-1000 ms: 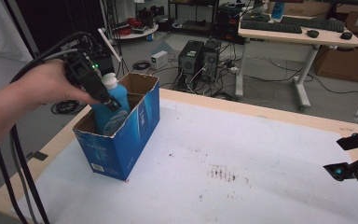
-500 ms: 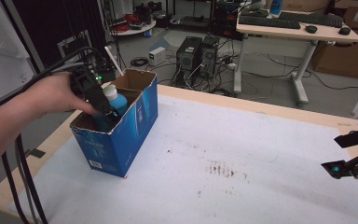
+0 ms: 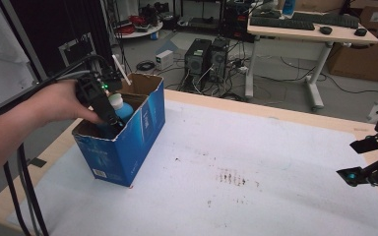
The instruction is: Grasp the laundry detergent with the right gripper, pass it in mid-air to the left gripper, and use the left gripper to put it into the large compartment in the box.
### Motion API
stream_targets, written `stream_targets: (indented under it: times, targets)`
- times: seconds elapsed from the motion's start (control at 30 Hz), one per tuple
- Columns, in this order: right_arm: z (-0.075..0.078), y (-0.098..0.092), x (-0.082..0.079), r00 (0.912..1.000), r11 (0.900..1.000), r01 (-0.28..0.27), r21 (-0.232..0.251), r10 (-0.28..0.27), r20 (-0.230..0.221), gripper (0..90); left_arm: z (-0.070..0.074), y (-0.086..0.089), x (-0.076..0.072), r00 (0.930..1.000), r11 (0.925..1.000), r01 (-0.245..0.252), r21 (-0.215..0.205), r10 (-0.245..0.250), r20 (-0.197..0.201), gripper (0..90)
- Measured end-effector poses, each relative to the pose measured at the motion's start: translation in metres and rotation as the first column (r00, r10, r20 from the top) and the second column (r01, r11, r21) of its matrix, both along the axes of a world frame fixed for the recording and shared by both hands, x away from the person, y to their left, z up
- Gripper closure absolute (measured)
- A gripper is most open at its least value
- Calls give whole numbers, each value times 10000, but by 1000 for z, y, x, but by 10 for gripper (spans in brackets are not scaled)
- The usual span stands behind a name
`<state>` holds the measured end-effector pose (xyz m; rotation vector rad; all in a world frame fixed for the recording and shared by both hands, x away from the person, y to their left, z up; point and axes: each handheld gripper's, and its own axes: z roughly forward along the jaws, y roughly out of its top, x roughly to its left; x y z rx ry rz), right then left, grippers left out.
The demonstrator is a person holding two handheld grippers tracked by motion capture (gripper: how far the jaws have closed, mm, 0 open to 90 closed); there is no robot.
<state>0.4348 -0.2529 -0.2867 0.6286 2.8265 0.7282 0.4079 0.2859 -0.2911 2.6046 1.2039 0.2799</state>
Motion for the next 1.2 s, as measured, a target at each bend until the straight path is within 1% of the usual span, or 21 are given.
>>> stream_targets:
  times: [0.1, 0.33, 0.6, 0.7, 0.77, 0.83, 1.0, 1.07, 1.2]
  targets:
    - [0, -1, -1, 10000, 10000, 9, -26, -9, 0, 130, 0, -1, 0, 10000, 10000, -51, -44, 51, 9, 379]
    - [-1, -3, -3, 10000, 10000, 36, -38, -36, -21, 129, 0, 0, 1, 9999, 10000, -49, 24, 49, -96, 378]
    - [-2, -5, -5, 10000, 10000, 80, -53, -80, -13, 129, 0, -1, 3, 9999, 10000, -18, 72, 19, -120, 377]
    - [-2, -6, -6, 10000, 10000, 54, -46, -55, -37, 129, 0, -1, 3, 9999, 9999, -25, 142, 27, -113, 376]
    - [-2, -6, -7, 10000, 10000, 76, -43, -76, -43, 129, 0, -2, 3, 9999, 9997, 23, 262, -20, -114, 373]
    - [-2, -6, -7, 10000, 10000, 60, -44, -60, -43, 129, -1, -2, 3, 9999, 9992, 53, 391, -49, -104, 365]
    - [-2, -5, -9, 9999, 10000, -55, -53, 55, -89, 129, -3, -4, 2, 9999, 9988, 151, 457, -147, -80, 320]
    - [-2, -5, -9, 9999, 10000, -64, -49, 63, -85, 129, -3, -5, 2, 9997, 9980, 247, 574, -242, -79, 313]
    - [-2, -5, -9, 9999, 9999, -147, -21, 147, -76, 129, -1, -6, 2, 9991, 9970, 412, 651, -410, -47, 280]
